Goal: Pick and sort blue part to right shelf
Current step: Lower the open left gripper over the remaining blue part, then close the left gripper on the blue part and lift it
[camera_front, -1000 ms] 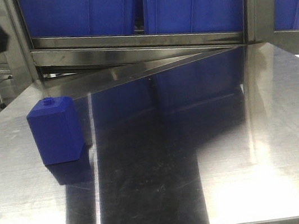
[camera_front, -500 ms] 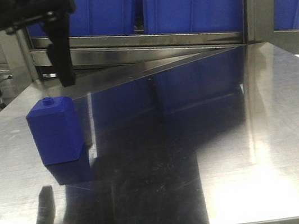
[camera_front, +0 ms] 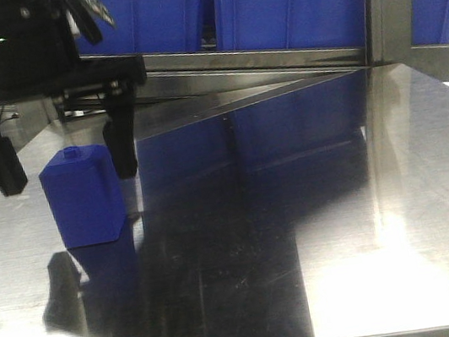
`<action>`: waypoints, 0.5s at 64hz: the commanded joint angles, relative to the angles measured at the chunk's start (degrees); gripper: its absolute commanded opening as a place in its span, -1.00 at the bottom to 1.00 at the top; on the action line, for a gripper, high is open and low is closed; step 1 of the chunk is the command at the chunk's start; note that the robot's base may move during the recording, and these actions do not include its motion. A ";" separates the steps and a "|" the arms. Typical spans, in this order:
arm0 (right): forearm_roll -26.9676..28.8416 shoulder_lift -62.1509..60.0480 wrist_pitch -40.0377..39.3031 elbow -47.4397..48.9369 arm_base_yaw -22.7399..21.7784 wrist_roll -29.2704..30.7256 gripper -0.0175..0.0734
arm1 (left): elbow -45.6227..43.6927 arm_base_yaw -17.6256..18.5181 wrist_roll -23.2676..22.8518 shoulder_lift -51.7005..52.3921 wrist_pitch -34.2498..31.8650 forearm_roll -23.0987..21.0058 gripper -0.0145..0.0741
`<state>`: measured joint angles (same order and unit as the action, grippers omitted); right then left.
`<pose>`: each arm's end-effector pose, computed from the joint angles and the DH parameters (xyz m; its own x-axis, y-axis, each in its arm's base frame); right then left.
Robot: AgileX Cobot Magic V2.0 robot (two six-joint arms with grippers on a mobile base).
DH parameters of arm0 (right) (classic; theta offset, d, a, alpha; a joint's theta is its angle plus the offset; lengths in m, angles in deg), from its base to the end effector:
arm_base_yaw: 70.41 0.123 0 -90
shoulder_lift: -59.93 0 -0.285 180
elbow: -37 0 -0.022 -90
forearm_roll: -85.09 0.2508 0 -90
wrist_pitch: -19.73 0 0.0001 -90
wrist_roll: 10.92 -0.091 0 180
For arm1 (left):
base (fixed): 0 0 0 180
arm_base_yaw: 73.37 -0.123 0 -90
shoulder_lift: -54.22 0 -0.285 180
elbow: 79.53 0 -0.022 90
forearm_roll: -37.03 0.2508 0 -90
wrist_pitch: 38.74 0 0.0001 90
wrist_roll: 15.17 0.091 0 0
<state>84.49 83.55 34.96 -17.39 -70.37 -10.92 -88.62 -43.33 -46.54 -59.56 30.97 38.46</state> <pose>0.0705 -0.0002 0.3056 -0.0565 -0.0101 -0.9983 0.0015 0.9999 -0.0102 0.3230 -0.1843 0.2509 -0.9953 -0.0171 -0.0958 -0.0142 0.9994 -0.0301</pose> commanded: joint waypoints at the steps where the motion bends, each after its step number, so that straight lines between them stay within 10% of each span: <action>1: -0.14 0.38 -5.49 1.80 -0.36 0.43 0.31 | -1.84 0.36 -0.56 1.43 1.43 0.58 0.87; 32: -0.14 0.38 -5.49 1.80 -0.36 0.43 0.31 | -1.74 0.36 -0.56 0.39 1.33 -1.43 0.87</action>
<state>84.49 83.55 34.96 -17.39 -70.37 -10.92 -88.62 -43.33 -46.54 -61.69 30.97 37.03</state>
